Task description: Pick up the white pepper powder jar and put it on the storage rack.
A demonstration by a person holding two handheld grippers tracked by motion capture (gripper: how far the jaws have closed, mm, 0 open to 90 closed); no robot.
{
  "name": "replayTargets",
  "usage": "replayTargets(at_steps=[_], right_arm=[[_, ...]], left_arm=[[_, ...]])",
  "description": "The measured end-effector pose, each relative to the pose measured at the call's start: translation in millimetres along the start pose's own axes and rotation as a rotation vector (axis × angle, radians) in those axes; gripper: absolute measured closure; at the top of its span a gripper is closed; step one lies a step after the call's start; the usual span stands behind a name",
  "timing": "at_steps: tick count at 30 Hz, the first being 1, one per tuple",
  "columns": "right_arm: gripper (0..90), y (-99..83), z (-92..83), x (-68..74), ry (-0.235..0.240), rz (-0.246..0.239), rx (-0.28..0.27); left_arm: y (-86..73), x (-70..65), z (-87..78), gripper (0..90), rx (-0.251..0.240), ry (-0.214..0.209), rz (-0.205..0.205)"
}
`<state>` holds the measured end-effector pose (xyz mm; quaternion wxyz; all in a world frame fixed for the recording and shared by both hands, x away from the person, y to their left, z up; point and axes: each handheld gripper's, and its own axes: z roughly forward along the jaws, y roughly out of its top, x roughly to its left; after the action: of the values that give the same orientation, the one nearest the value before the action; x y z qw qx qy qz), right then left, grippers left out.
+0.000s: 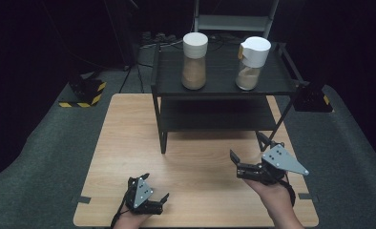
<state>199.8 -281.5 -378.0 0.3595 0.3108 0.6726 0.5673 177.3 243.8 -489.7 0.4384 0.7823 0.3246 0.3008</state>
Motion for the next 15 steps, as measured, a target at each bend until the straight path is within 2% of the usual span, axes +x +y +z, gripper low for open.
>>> replayTargets(at_steps=[15], right_arm=[[0.0,-57.4,5.7,10.5,-0.018,-0.017,0.111]], left_arm=[[2.4,-3.3,1.1,0.6,0.013,0.007,0.023]])
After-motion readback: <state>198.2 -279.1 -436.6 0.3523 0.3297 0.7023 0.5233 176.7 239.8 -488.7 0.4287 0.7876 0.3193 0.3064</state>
